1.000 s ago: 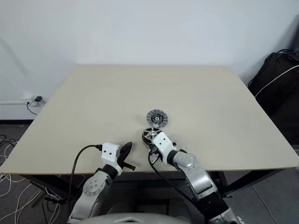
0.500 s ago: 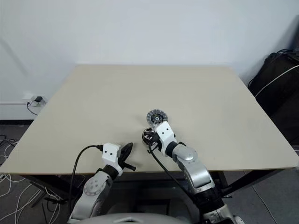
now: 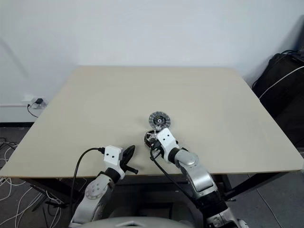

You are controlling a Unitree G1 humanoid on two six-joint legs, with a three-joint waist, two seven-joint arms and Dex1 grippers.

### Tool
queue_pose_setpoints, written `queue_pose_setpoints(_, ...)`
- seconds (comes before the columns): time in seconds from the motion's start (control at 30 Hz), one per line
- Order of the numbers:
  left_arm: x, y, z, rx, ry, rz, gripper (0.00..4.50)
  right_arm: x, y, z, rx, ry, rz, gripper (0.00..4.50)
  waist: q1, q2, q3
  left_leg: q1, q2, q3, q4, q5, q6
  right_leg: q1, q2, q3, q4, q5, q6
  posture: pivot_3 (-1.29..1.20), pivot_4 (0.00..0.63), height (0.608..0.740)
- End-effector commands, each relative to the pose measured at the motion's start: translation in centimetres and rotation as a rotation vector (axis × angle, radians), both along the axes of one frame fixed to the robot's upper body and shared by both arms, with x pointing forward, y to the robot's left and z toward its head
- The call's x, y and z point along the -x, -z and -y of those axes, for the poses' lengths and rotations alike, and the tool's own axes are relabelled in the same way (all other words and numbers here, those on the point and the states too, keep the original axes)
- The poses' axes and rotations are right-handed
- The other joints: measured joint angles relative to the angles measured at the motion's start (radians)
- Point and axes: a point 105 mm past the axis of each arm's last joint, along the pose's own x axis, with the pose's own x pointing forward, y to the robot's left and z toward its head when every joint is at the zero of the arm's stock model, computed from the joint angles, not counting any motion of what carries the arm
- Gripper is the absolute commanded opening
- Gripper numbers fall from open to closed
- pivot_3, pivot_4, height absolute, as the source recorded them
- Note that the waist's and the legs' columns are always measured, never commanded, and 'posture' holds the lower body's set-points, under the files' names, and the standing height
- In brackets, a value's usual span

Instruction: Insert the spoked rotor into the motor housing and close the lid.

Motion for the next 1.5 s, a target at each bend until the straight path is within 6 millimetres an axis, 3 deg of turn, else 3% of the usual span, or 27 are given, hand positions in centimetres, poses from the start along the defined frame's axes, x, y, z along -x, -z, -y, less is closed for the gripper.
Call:
queue_pose_setpoints(0.03,-0.3,-0.7,0.3,0.016,0.003,0.027,0.02,0.0,-1.3,-0.4,-0.019,-0.023,0.038,0.00,0.000,0.000,0.000,0.000,0.000,0.000,0.000,0.000,0.000,0.000,0.000,0.000,0.000,0.000,0.000,0.00,0.000,0.740)
queue_pose_setpoints(0.4,-0.4,-0.6,0.3,0.017,0.001,0.022,0.02,0.0,-1.2,-0.8,-0.019,-0.035,0.033,0.00,0.000,0.000,0.000,0.000,0.000,0.000,0.000,0.000,0.000,0.000,0.000,0.000,0.000,0.000,0.000,0.00,0.000,0.740)
queue_pose_setpoints(0.87,-0.4,-0.5,0.5,0.022,0.001,0.023,0.02,-2.8,-1.8,-0.8,0.002,0.080,0.112,0.00,-0.003,0.001,-0.001,0.000,-0.001,0.000,0.000,0.000,0.000,0.000,0.000,0.000,0.000,0.000,0.000,0.00,0.000,0.740)
queue_pose_setpoints(1.27,-0.5,-0.5,0.5,0.023,0.000,0.025,0.02,-2.5,-0.3,-1.0,0.082,0.062,0.053,0.00,-0.007,0.002,-0.002,0.000,-0.001,0.000,0.000,0.000,0.000,0.000,0.000,0.000,0.000,0.000,0.000,0.00,0.000,0.740)
queue_pose_setpoints(1.5,-0.5,-0.5,0.5,0.023,-0.001,0.026,0.02,-2.7,-0.5,-1.6,0.086,0.046,0.062,0.00,-0.009,0.004,-0.003,0.001,-0.001,0.000,0.000,0.000,0.000,0.001,0.000,0.000,0.000,0.000,0.000,0.00,0.000,0.740)
